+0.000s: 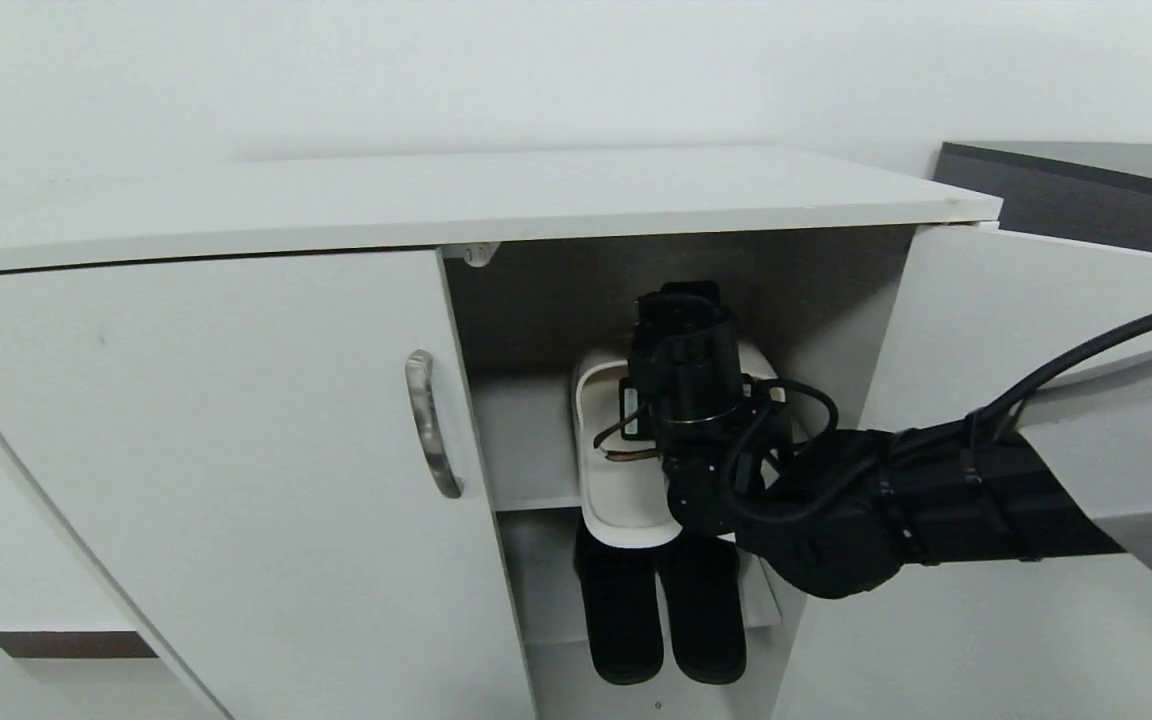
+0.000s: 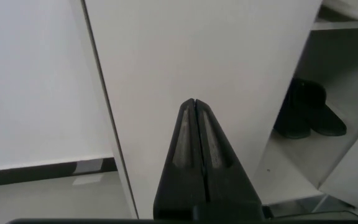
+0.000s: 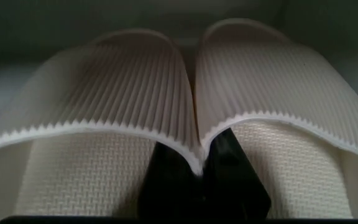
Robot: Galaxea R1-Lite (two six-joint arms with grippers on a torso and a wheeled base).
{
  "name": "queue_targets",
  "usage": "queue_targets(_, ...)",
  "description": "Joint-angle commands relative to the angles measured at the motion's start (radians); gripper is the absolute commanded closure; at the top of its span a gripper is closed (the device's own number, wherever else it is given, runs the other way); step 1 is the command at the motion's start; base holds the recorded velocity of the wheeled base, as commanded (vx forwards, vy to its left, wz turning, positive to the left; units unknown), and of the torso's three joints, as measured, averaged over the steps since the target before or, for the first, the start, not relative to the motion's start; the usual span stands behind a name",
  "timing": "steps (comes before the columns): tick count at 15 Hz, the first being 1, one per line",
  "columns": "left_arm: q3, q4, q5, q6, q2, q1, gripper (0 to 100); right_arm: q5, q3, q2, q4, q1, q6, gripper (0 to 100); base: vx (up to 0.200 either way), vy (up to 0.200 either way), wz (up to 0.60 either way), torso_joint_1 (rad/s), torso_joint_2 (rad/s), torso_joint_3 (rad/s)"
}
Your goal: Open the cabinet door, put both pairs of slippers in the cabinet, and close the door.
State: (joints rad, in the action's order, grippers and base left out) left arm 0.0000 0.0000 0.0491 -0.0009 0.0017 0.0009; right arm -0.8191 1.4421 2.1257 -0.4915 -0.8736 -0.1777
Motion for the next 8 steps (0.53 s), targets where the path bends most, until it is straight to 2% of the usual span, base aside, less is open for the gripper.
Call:
queue_targets(1,0.0,0.0,0.0,-0.001,0.0,0.001,100,0.014,0.043,0.043,0.001,0.004,0.004,100,0.0,0.0,0.0,0.0,0.0,0.0)
queue_targets(8,0.0,0.0,0.0,-0.001,0.0,0.001,100,0.035,0.169,0.126,0.001,0.051,0.043,100,0.0,0.0,0.0,0.0,0.0,0.0)
